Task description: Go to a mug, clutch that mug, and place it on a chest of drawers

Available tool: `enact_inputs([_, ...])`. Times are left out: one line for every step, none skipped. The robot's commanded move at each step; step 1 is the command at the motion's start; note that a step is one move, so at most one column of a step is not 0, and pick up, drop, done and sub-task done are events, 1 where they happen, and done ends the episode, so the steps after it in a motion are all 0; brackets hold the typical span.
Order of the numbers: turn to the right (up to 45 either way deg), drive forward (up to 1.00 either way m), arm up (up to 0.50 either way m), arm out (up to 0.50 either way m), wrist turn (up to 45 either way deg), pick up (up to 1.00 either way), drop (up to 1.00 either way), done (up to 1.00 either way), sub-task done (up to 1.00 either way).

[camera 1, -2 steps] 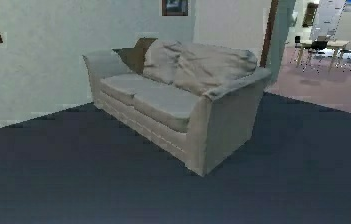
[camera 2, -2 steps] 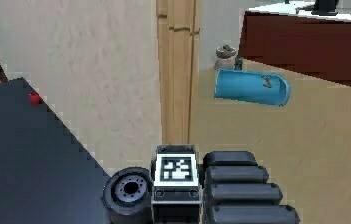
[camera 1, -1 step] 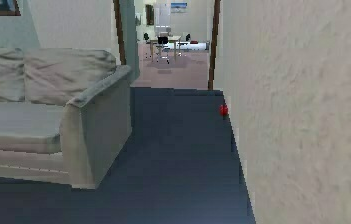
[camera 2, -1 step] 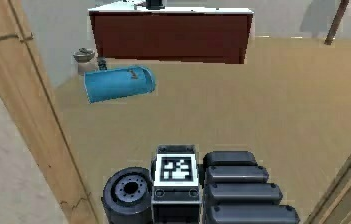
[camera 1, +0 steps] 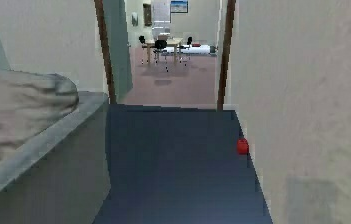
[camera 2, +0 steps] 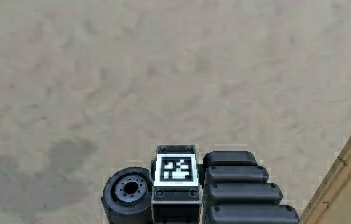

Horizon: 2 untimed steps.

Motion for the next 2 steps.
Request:
enact_inputs([0.0, 1.00, 0.00, 0.00, 0.0, 0.00, 0.00, 0.00, 0.00])
enact_inputs([3.0, 0.00, 0.00, 0.00, 0.0, 0.00, 0.00, 0.00, 0.00])
